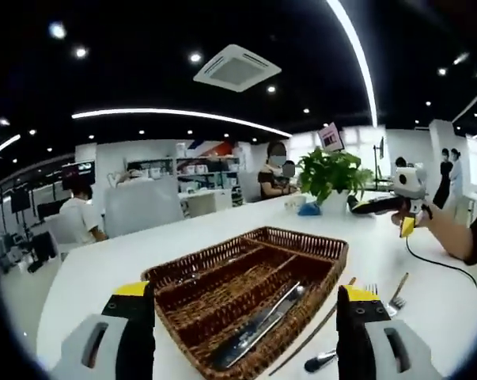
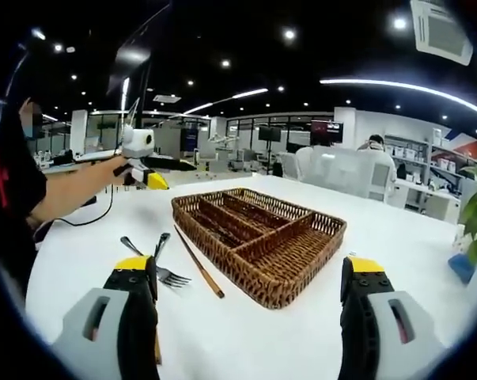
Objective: Arrange the knives, forks, and spoons in their matching storage slots by inserting each utensil handle-first until every utensil is classified and aligned in the correct compartment
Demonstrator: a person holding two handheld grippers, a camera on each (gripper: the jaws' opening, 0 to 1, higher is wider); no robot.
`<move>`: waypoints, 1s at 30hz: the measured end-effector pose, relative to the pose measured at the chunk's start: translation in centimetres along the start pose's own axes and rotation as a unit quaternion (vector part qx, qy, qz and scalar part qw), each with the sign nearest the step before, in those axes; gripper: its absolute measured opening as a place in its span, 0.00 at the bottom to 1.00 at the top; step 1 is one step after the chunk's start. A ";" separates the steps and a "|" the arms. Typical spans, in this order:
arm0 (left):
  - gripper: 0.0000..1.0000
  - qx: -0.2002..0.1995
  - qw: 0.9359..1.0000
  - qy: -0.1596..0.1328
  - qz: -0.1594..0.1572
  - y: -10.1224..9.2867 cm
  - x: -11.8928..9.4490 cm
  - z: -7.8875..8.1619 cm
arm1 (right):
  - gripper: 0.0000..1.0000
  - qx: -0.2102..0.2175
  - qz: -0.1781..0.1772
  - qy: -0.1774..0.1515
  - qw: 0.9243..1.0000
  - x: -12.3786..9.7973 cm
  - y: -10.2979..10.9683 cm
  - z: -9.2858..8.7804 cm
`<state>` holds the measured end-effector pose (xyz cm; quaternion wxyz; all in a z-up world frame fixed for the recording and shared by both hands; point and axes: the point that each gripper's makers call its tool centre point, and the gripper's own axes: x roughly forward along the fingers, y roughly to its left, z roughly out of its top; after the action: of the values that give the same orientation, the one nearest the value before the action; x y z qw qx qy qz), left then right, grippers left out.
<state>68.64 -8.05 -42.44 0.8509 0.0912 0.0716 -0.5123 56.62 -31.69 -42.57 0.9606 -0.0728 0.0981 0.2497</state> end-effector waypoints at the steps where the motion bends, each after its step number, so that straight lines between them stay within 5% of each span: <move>1: 1.00 0.005 1.000 0.003 -0.001 -0.4 -0.4 -0.4 | 0.99 0.000 0.001 -0.001 1.000 0.0 0.1 0.0; 12: 1.00 -0.005 1.000 -0.001 0.013 -1.4 -4.7 -2.7 | 0.99 0.007 0.003 -0.010 1.000 -0.8 1.1 0.3; 22: 1.00 0.018 1.000 -0.001 -0.005 -3.9 -7.0 -2.6 | 0.99 -0.025 0.000 0.000 1.000 -1.2 2.5 -0.1; 27: 1.00 -0.023 0.999 -0.043 -0.004 -3.3 -7.5 -2.6 | 0.99 -0.020 0.002 -0.017 1.000 -1.0 2.7 0.4; 28: 1.00 -0.018 1.000 -0.022 0.003 -2.9 -7.5 -3.2 | 0.99 -0.020 0.001 -0.018 1.000 -1.0 2.6 0.4; 30: 1.00 0.016 0.999 -0.032 0.013 -2.3 -7.6 -3.1 | 0.99 -0.019 -0.002 -0.019 1.000 -0.8 2.6 0.2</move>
<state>62.96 -1.91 -43.98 0.8577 0.0892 0.0349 -0.5052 54.68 -29.81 -42.40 0.9612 -0.0866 0.0752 0.2510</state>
